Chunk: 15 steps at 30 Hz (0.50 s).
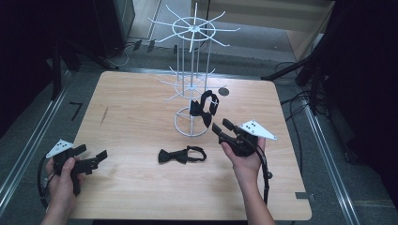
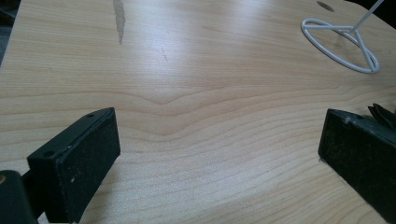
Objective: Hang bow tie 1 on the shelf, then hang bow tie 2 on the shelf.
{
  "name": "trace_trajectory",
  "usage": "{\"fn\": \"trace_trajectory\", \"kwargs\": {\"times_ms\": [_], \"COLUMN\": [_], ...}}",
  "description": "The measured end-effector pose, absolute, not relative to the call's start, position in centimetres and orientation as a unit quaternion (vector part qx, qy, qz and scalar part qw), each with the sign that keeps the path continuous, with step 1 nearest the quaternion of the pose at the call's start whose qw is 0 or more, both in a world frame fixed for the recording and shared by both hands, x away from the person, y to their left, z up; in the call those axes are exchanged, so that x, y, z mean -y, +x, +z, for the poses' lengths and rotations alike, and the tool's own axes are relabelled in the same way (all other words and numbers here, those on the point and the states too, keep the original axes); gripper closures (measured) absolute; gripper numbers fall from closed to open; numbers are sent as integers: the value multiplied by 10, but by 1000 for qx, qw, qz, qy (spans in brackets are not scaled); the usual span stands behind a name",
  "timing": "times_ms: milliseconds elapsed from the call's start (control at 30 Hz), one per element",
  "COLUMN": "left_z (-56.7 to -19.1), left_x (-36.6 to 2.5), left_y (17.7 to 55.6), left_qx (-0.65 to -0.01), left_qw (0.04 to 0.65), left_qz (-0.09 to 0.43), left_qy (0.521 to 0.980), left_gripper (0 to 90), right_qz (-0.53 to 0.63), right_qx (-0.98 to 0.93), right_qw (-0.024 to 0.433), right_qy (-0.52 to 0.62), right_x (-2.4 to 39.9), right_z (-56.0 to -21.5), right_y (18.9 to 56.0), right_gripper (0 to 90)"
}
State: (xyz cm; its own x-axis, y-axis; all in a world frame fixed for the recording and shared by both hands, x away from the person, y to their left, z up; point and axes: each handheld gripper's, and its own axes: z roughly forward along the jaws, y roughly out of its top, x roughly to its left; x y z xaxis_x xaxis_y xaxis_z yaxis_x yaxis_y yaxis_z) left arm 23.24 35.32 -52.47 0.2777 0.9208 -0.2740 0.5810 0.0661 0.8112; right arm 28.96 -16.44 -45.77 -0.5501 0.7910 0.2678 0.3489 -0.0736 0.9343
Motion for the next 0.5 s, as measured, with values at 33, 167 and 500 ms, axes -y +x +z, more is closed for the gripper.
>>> {"fn": "trace_trajectory", "kwargs": {"times_ms": [33, 167, 500], "left_z": [-525, -525, -525], "left_x": [-353, -353, -353], "left_y": [232, 232, 233], "left_qx": [-571, -571, -572], "left_qw": [454, 454, 456], "left_qz": [187, 188, 186], "left_qy": [658, 657, 656], "left_gripper": [0, 0, 0], "right_qz": [586, 587, 577], "right_qx": [-657, -660, -669], "right_qw": [187, 174, 159], "right_qy": [436, 436, 440], "right_x": [164, 162, 158], "right_z": [-460, -472, -489], "right_y": [288, 281, 277], "right_gripper": [506, 506, 510]}}
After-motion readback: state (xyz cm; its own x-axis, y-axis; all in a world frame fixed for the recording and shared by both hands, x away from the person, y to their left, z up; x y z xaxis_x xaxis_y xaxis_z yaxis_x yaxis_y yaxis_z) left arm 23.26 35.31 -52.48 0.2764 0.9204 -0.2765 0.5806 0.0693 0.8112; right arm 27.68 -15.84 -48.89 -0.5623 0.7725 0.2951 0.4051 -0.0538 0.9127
